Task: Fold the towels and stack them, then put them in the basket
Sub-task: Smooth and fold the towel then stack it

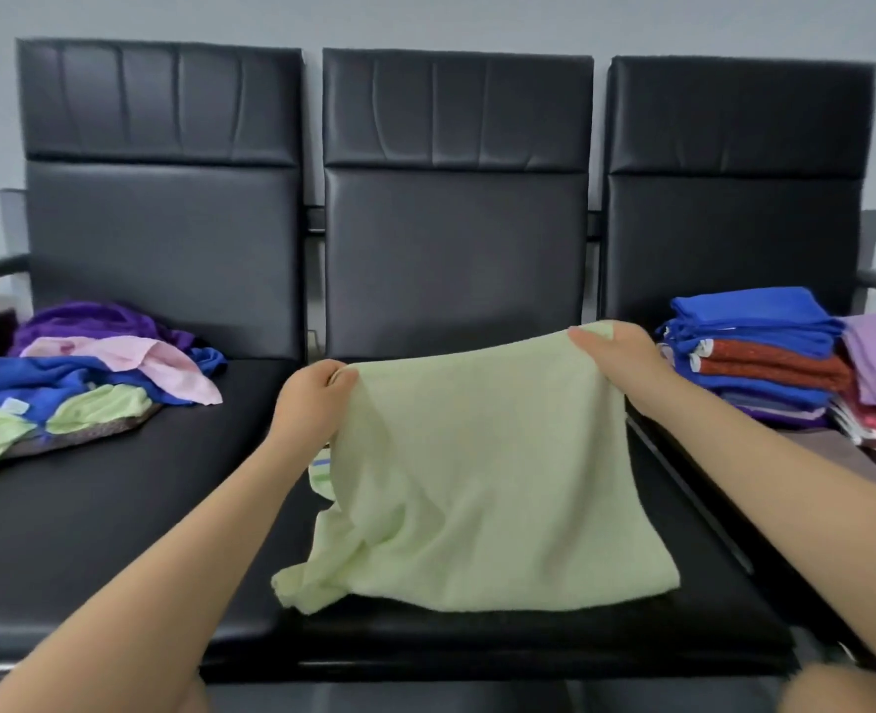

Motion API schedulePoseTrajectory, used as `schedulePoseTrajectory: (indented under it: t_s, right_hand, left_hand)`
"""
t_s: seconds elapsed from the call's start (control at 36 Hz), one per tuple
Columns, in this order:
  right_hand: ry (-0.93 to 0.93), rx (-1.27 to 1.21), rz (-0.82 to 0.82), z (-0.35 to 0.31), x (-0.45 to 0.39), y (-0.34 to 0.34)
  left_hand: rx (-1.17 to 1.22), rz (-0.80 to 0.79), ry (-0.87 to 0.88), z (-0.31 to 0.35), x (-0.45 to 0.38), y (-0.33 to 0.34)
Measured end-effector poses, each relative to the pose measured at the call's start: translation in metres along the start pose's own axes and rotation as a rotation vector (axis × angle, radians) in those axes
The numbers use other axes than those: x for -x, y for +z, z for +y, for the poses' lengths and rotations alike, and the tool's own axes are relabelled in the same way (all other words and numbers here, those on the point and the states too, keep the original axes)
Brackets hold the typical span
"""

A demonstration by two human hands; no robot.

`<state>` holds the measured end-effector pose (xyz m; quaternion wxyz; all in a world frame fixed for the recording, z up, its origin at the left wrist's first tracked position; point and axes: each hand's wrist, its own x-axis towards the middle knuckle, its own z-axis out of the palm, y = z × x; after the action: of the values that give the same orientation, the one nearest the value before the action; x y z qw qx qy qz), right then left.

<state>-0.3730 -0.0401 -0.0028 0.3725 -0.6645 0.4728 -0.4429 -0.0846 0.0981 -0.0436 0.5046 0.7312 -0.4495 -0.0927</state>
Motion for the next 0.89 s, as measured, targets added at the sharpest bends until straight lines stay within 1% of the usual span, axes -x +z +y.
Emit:
schedulePoseTrajectory:
  t_s: [0.11, 0.22, 0.28, 0.36, 0.44, 0.58, 0.72, 0.89]
  right_hand:
    - [0.03, 0.169, -0.06, 0.004, -0.031, 0.019]
    - [0.04, 0.289, -0.073, 0.025, -0.048, 0.037]
    - [0.031, 0.406, -0.067, 0.043, -0.054, 0.044]
    - [-0.001, 0.582, -0.075, 0.067, -0.059, 0.057]
    - [-0.013, 0.706, -0.119, 0.087, -0.062, 0.069]
    - [-0.05, 0.75, -0.135, 0.11, -0.064, 0.078]
    - [-0.046, 0.672, -0.131, 0.115, -0.069, 0.075]
    - [-0.184, 0.548, -0.038, 0.108, -0.075, 0.082]
  left_hand:
    - [-0.059, 0.076, -0.012, -0.014, -0.017, 0.002]
    - [-0.189, 0.085, -0.005, -0.032, -0.027, 0.009]
    - [-0.287, 0.061, 0.02, -0.042, -0.031, 0.016]
    - [-0.498, -0.016, 0.074, -0.062, -0.036, 0.026]
    - [-0.646, -0.082, 0.083, -0.076, -0.036, 0.034]
    - [-0.66, -0.11, 0.086, -0.085, -0.04, 0.037]
    - [-0.676, -0.106, 0.058, -0.086, -0.04, 0.035]
    - [-0.635, -0.075, 0.054, -0.087, -0.037, 0.033]
